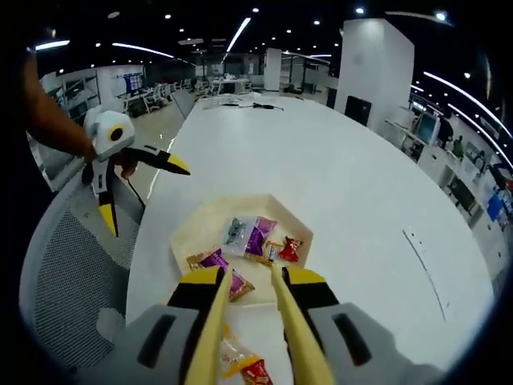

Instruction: Place the target food into the container with the food tongs after gripping and lifting it, then release it inside without dropping or visibly crushing the food.

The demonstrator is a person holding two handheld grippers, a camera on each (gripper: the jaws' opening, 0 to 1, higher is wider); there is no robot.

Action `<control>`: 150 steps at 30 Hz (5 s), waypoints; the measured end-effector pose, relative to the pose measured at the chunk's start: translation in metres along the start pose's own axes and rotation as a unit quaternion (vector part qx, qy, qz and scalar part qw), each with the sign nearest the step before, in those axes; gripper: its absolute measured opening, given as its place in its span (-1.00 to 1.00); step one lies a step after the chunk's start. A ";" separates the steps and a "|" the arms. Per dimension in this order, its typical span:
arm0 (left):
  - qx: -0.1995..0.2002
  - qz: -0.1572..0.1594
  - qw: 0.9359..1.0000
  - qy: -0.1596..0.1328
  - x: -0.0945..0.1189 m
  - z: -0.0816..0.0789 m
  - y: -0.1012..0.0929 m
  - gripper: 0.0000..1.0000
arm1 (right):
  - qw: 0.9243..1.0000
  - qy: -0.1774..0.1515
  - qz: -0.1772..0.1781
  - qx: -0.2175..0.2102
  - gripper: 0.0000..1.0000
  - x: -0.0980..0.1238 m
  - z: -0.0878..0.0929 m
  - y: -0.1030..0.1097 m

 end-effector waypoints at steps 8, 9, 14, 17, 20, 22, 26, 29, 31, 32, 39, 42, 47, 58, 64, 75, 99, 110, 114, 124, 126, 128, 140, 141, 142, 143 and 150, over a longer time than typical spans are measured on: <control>0.000 -0.002 1.000 0.001 0.000 0.000 0.001 0.99 | 1.000 0.004 0.018 -0.016 -0.44 0.023 0.029 -0.012; 0.000 -0.003 1.000 0.001 0.000 0.000 0.001 0.99 | 0.999 0.004 0.023 -0.023 -0.44 0.027 0.035 -0.015; 0.000 -0.003 1.000 0.004 -0.001 0.001 0.001 0.99 | 0.998 0.009 0.035 -0.042 -0.44 0.045 0.058 -0.023; -0.003 -0.004 1.000 0.006 -0.001 0.002 0.001 0.99 | 0.998 0.010 0.045 -0.049 -0.44 0.056 0.068 -0.028; 0.000 -0.004 1.000 0.006 -0.001 0.002 0.001 0.99 | 0.997 0.015 0.051 -0.053 -0.44 0.066 0.078 -0.032; 0.002 -0.001 1.000 0.007 0.000 0.003 0.001 0.99 | 0.997 0.015 0.058 -0.054 -0.44 0.072 0.084 -0.036; -0.001 0.000 1.000 0.011 0.000 0.003 -0.001 0.99 | 0.996 0.017 0.062 -0.054 -0.44 0.082 0.093 -0.040; 0.000 0.000 1.000 0.013 -0.001 0.004 0.000 0.99 | 0.997 0.021 0.058 -0.056 -0.44 0.088 0.103 -0.042; -0.003 0.000 1.000 0.014 -0.001 0.005 0.000 0.99 | 0.996 0.023 0.058 -0.057 -0.44 0.091 0.109 -0.043; -0.003 -0.001 1.000 0.014 -0.001 0.005 0.000 0.99 | 0.996 0.024 0.059 -0.058 -0.44 0.093 0.111 -0.044; -0.004 -0.003 1.000 0.020 -0.001 0.007 0.001 0.99 | 0.996 0.028 0.061 -0.059 -0.44 0.100 0.122 -0.047; -0.005 -0.003 1.000 0.022 -0.001 0.008 0.001 0.99 | 0.996 0.030 0.060 -0.059 -0.44 0.100 0.125 -0.048; -0.005 -0.005 1.000 0.024 -0.002 0.009 0.001 0.99 | 0.996 0.034 0.057 -0.060 -0.44 0.098 0.129 -0.050; -0.005 -0.008 1.000 0.030 -0.001 0.010 0.001 0.99 | 0.996 0.043 0.048 -0.069 -0.45 0.082 0.148 -0.055; -0.006 -0.007 0.999 0.033 -0.002 0.011 0.001 0.99 | 0.995 0.050 0.043 -0.078 -0.45 0.075 0.156 -0.059; -0.005 -0.008 0.999 0.034 -0.002 0.011 0.001 0.99 | 0.993 0.061 0.042 -0.087 -0.44 0.069 0.164 -0.066; -0.005 -0.001 0.999 0.038 -0.002 0.013 -0.001 0.99 | 0.988 0.108 0.035 -0.100 -0.54 0.062 0.166 -0.064; -0.005 0.003 0.999 0.035 -0.002 0.011 -0.003 0.99 | 0.989 0.109 0.037 -0.093 -0.53 0.072 0.145 -0.065; -0.003 0.003 0.999 0.032 -0.002 0.011 -0.003 0.99 | 0.990 0.110 0.035 -0.086 -0.53 0.076 0.135 -0.065; 0.001 0.002 1.000 0.020 -0.001 0.006 -0.002 0.99 | 0.989 0.107 0.041 -0.090 -0.53 0.083 0.115 -0.068; -0.001 0.001 1.000 0.021 -0.001 0.006 -0.002 0.99 | 0.989 0.109 0.040 -0.089 -0.53 0.083 0.114 -0.067; 0.001 0.000 1.000 0.018 -0.001 0.006 -0.001 0.99 | 0.989 0.110 0.040 -0.088 -0.53 0.083 0.113 -0.067; 0.007 0.002 1.000 0.014 0.000 0.003 -0.001 0.99 | 0.991 0.101 0.038 -0.081 -0.53 0.079 0.091 -0.064; 0.007 0.002 1.000 0.014 0.000 0.004 -0.001 0.99 | 0.991 0.102 0.038 -0.079 -0.53 0.078 0.090 -0.063; 0.008 0.001 1.000 0.014 0.000 0.004 -0.001 0.99 | 0.991 0.100 0.037 -0.080 -0.53 0.076 0.087 -0.062; 0.008 0.001 1.000 0.014 0.000 0.004 0.000 0.99 | 0.991 0.099 0.035 -0.079 -0.53 0.075 0.085 -0.061; 0.009 0.000 1.000 0.011 0.000 0.003 0.000 0.99 | 0.992 0.097 0.028 -0.071 -0.53 0.062 0.070 -0.056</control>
Point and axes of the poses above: the point that each gripper's makers call its tool centre point, and the gripper's own axes: x roughly backward along the fingers, y roughly to its left, z roughly out of its underside, the point moved 2 cm from there along x, roughly backward along the fingers, and after that the axes turned 14 degrees about -z, right-handed, at the moved point
